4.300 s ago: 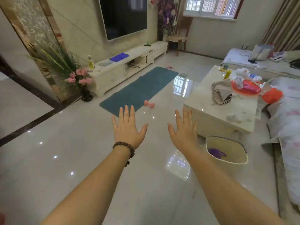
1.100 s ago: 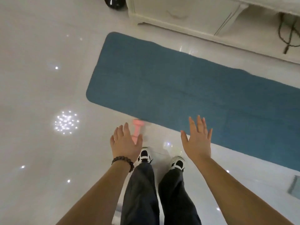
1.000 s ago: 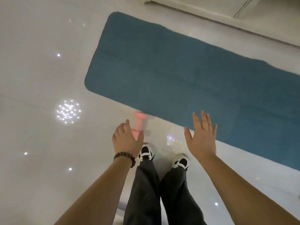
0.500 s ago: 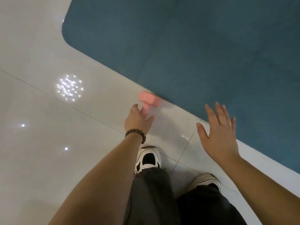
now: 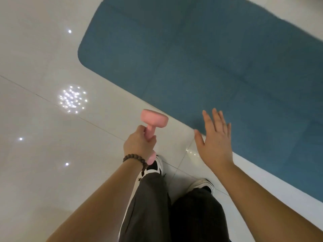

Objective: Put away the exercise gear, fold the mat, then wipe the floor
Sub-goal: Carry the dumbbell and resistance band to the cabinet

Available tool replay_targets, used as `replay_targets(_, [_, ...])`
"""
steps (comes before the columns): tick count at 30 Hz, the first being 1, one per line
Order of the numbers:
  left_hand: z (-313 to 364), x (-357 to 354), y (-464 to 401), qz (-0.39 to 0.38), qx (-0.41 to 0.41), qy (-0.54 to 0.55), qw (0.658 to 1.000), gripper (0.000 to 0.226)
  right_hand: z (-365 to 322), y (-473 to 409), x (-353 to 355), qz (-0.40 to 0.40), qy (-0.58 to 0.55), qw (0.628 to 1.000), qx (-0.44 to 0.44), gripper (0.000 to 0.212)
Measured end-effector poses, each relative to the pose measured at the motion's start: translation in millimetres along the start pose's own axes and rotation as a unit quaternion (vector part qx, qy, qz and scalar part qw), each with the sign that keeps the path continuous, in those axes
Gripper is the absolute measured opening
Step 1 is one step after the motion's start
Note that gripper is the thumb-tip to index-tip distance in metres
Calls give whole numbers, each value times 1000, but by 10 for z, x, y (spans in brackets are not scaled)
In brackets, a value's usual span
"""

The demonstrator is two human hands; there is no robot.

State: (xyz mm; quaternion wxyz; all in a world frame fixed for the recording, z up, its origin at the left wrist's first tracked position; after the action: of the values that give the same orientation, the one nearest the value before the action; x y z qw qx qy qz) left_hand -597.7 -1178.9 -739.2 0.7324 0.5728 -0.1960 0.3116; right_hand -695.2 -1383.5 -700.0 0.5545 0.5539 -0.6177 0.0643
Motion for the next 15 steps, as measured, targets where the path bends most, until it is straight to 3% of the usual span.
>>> replay_targets(7, [1064, 1290, 1673, -13, -41, -5, 999, 22, -517, 1188, 1738, 26, 7, 1000, -5, 58])
replay_targets(15, [2193, 2398, 3419, 4, -148, -56, 987, 16, -583, 2761, 3393, 141, -35, 987, -62, 57])
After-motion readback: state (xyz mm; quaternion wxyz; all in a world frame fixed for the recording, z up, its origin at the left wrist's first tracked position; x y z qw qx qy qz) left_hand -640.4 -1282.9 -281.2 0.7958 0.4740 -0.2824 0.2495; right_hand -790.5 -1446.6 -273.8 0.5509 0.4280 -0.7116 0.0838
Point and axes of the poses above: each hand's wrist, its own y-axis away from the middle knuckle, its own x-axis out of the back of the hand, z = x × y, the point moved 4 cm from there along -y, towards the middle knuckle, and after that the axes turned 8 degrees about -z, right-handed, at the moved point
